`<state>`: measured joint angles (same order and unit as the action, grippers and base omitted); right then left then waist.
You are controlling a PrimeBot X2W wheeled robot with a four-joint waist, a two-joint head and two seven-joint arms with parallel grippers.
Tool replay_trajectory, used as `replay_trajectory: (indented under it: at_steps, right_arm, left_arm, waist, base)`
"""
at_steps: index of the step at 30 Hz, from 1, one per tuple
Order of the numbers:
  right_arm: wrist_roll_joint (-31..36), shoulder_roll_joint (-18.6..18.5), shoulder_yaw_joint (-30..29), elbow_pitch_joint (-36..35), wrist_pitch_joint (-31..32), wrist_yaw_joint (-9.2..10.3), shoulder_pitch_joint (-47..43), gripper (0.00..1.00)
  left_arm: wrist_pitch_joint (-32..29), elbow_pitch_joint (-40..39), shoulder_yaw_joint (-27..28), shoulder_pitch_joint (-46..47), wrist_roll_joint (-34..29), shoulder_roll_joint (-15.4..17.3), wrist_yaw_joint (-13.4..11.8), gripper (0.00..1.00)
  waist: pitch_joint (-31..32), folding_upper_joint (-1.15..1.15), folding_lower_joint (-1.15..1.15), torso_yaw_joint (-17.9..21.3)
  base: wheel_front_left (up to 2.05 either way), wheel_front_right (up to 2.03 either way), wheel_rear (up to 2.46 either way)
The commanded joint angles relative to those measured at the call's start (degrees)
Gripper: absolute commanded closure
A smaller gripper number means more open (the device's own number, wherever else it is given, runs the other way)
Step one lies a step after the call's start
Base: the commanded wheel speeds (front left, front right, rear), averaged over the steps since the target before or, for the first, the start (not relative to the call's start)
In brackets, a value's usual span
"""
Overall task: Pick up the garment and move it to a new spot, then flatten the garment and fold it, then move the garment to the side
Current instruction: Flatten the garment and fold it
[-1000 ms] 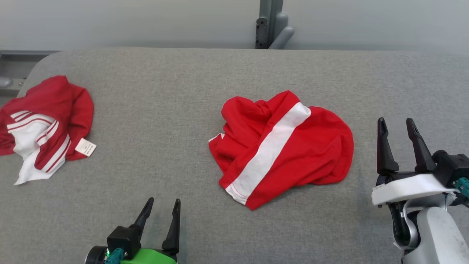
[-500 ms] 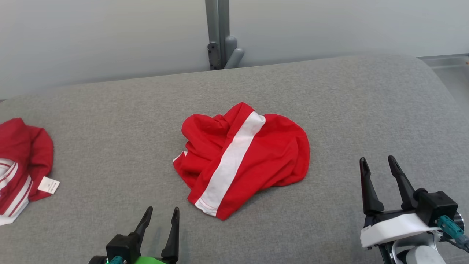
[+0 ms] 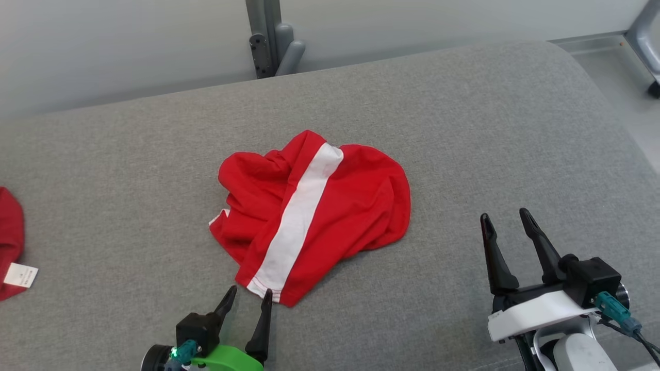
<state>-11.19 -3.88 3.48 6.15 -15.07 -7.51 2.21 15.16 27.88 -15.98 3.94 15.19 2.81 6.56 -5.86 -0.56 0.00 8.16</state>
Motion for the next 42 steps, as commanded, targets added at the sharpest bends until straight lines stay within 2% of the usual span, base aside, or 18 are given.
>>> replay_trajectory:
  at_steps: [1,9,10,11,12,13,31,32,33,34,42]
  right_arm:
    - [-0.5,0.0,0.1,0.1,-0.1,0.04,0.7,0.00]
    - [-0.4,-0.1,-0.4,0.4,-0.1,0.04,1.6,0.00]
    - [-0.4,-0.1,-0.5,0.4,-0.2,0.04,1.6,0.00]
    - [-0.4,0.0,-0.6,0.4,-0.1,0.04,1.6,0.00]
    - [-0.3,0.0,-0.7,0.4,-0.2,0.04,1.6,0.00]
    - [-0.3,0.0,-0.7,0.4,-0.1,0.03,1.5,0.00]
    - [-1.0,0.4,-0.6,1.1,-0.2,0.04,1.6,0.00]
    - [-1.0,0.4,-0.4,1.1,-0.2,0.04,1.6,0.00]
    - [-0.9,0.4,-0.1,1.2,-0.1,0.04,1.7,0.00]
    - [-0.9,0.4,0.1,1.3,-0.1,0.04,1.8,0.00]
    - [-1.3,-0.2,0.6,1.8,-0.1,0.04,2.5,0.00]
  left_arm:
    - [0.0,0.6,0.1,1.3,0.6,0.2,-0.3,0.00]
    - [0.0,2.6,1.4,2.6,0.3,0.2,-1.3,0.02]
    - [0.0,2.8,1.5,2.6,0.3,0.2,-1.3,0.45]
    - [0.0,3.0,1.7,2.6,0.2,0.2,-1.2,0.61]
    - [0.0,3.1,1.8,2.7,0.1,0.2,-1.1,0.88]
    - [0.0,3.1,1.9,2.7,0.1,0.2,-1.0,1.00]
    - [0.0,-0.7,3.1,2.1,-1.0,0.2,0.4,1.00]
    - [0.0,-0.9,3.0,2.1,-0.8,0.2,0.4,0.87]
    - [0.0,-0.7,2.8,2.0,-0.6,0.2,0.4,0.25]
    - [0.0,-0.5,2.8,2.0,-0.5,0.2,0.5,0.00]
    - [0.0,1.9,4.0,4.0,-2.0,0.2,-0.2,0.00]
  waist:
    - [-1.8,0.56,0.00,1.9]
    - [-3.0,0.56,0.00,3.1]
    - [-3.1,0.56,0.00,3.2]
    - [-3.1,0.56,0.00,3.1]
    - [-3.1,0.56,0.00,3.0]
    - [-3.1,0.56,0.00,2.9]
    - [-3.3,0.56,0.00,-0.6]
    - [-3.3,0.56,0.00,-0.5]
    - [-3.3,0.56,0.00,-0.4]
    - [-3.4,0.56,0.00,-0.2]
    - [-4.5,0.56,0.00,2.6]
  base:
    - [0.00,0.00,0.00]
    - [0.00,0.00,0.00]
    - [0.00,0.00,0.00]
    - [0.00,0.00,0.00]
    - [0.00,0.00,0.00]
    - [0.00,0.00,0.00]
    - [0.00,0.00,0.00]
    - [0.00,0.00,0.00]
    - [0.00,0.00,0.00]
    - [0.00,0.00,0.00]
    - [0.00,0.00,0.00]
